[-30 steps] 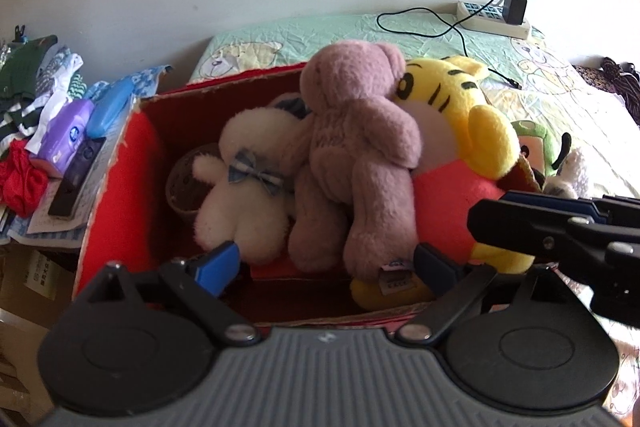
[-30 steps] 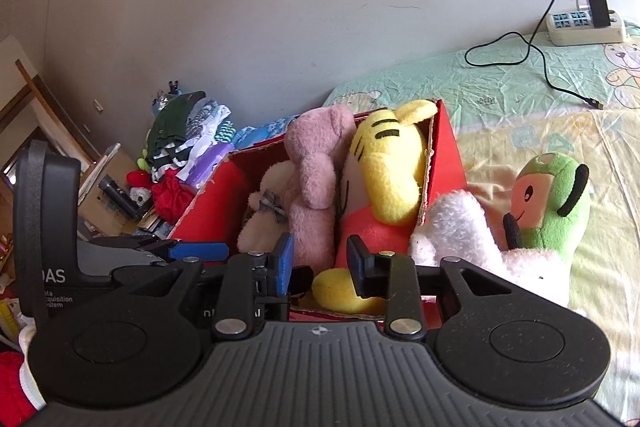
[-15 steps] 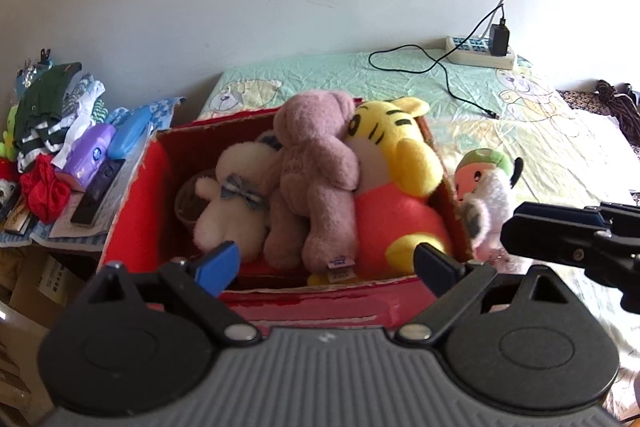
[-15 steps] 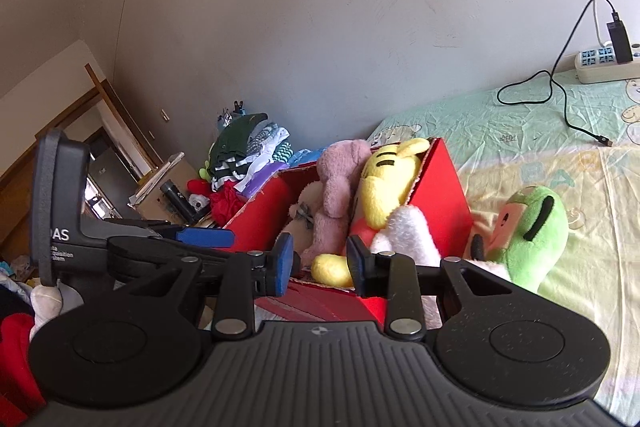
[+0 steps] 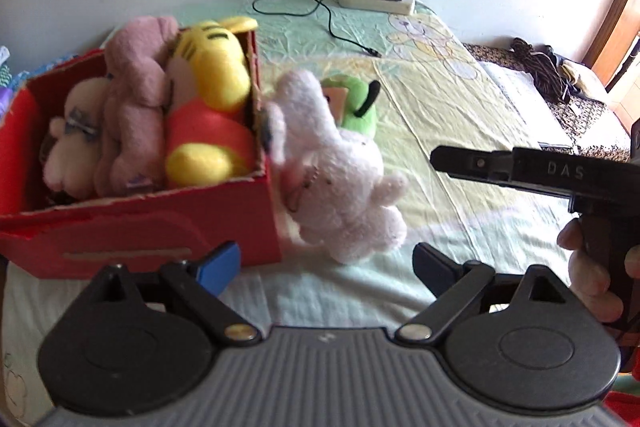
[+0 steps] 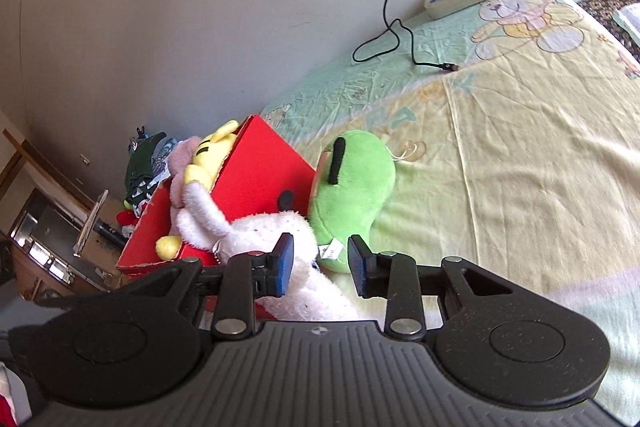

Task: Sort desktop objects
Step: 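Grasp the white bunny with plaid ears in the right gripper, then lift the white bunny off the bed with the right gripper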

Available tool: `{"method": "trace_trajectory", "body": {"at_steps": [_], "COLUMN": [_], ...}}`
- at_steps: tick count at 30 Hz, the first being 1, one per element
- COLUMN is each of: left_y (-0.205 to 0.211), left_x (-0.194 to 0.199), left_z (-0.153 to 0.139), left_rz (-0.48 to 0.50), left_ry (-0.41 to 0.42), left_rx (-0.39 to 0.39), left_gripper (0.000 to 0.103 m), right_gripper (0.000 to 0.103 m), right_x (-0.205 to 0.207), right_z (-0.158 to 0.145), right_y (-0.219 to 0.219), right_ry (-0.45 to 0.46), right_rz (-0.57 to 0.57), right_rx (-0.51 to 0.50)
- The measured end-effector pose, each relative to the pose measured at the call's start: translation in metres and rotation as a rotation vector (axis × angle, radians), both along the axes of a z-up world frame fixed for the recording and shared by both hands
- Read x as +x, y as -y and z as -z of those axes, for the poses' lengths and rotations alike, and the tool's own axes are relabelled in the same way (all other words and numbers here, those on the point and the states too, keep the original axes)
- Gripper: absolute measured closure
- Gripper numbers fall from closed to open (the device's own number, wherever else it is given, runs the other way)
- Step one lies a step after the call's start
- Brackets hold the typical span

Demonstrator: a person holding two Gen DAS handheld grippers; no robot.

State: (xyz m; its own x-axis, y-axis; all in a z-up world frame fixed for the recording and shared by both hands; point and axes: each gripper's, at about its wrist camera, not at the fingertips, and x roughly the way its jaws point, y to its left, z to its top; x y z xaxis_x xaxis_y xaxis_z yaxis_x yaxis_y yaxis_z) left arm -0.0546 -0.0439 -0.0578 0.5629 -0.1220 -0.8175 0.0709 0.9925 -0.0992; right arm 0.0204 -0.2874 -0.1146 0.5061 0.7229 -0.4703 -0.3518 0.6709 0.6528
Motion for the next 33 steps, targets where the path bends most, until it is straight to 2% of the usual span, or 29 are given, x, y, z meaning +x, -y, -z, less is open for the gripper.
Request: {"method": "trace_trajectory", "body": {"at_steps": [4,7,13,17,24,30,33], "left_y": [0.012,0.013,0.018,0.024,0.025,0.021,0.021], "left_x": [0.01,0.014,0.026,0.032,0.042,0.042,0.039], "left_z": [0.024,0.035,0.048,0.053,0.053,0.051,0.047], "left_rz": [-0.002,0.001,-0.02,-0.014,-0.006,0.016,0.041], "left_ry": [-0.044,-0.055,-0.058,-0.049,-0.032,-0.035,-0.031], "left_rx": [-0.003,-0.03,-0.031,0.001,0.01,-0.003,-0.016], "left_gripper": [0.011,0.011,0.011,0.011,0.011,0.01,0.01], "right_gripper": [0.069,0.068,0.063,0.062,0.063,0.063,0.069], "right_x": [0.006,0.009,0.019,0.036,0.057,0.057,0.048], "right_z": [0.003,0.003,0.007,0.014,0.029,0.036,0.035], "right_y": [0.0,-0.005,-0.014,-0.014,-0.026,-0.023,-0.024], "right_ry": [-0.019,-0.007,-0.016,-0.084,-0.192,-0.285,-0.327], "right_rz": [-0.014,-0.063,-0.135,-0.13,-0.156,-0.189,-0.238], "right_rx": [0.026,0.018,0.007,0.062,0.124,0.194,0.221]}}
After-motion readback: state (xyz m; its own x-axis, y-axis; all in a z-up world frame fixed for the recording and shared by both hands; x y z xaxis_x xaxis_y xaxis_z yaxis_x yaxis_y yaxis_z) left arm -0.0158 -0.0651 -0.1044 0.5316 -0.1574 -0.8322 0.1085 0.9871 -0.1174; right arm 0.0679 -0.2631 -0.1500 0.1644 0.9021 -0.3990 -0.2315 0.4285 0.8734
